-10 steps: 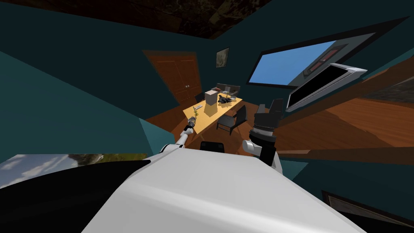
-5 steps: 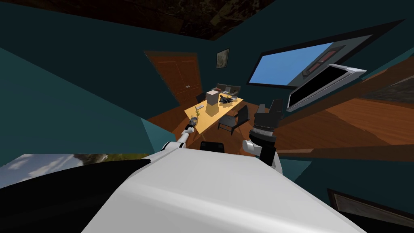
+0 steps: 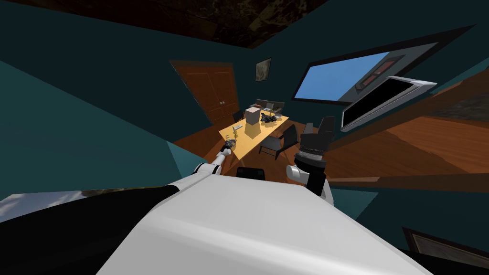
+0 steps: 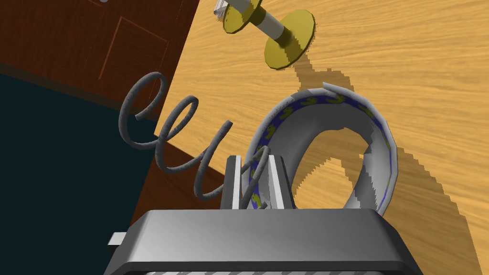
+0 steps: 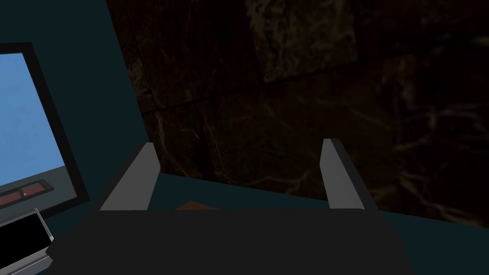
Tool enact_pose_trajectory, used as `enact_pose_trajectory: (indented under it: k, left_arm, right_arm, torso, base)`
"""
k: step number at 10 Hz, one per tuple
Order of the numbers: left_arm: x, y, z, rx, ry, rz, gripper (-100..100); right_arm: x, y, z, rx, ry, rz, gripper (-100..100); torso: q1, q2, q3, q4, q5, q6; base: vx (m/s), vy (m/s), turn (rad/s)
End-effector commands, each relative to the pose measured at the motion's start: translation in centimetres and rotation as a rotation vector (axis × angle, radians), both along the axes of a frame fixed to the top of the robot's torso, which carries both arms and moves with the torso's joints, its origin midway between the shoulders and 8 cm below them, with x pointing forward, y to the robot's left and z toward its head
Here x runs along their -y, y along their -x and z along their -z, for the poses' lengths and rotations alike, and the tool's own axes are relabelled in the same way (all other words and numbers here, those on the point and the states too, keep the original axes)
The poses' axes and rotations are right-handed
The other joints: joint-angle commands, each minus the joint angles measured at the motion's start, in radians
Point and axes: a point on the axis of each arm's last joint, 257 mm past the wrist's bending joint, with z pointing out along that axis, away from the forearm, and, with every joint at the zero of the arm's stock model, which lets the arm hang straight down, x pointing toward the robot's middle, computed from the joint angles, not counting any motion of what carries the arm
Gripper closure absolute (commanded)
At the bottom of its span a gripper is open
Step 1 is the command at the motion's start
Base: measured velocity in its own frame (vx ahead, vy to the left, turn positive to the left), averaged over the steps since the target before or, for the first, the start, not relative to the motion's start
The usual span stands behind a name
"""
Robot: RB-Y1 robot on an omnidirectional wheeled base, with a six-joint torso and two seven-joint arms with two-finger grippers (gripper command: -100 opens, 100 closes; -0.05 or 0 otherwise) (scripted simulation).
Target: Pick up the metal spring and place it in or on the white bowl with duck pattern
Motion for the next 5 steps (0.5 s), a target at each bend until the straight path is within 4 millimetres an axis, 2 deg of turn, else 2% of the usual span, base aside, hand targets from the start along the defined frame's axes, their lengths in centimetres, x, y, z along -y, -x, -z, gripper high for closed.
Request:
enact_pose_trajectory:
  k: [1, 5]
  left_arm:
    - [0.00, 0.00, 0.00, 0.000, 0.000, 0.000, -100]
    - [-0.06, 0.01, 0.00, 0.000, -0.001, 0.000, -100]
  right_arm:
    - [0.00, 0.00, 0.00, 0.000, 0.000, 0.000, 0]
    - [0.00, 0.00, 0.00, 0.000, 0.000, 0.000, 0]
  torso:
    - [0.000, 0.000, 0.000, 0.000, 0.000, 0.000]
    - [-0.006, 0.004, 0.002, 0.001, -0.001, 0.000]
  base:
    - [0.007, 0.013, -0.001]
    - [0.001, 0.002, 0.001]
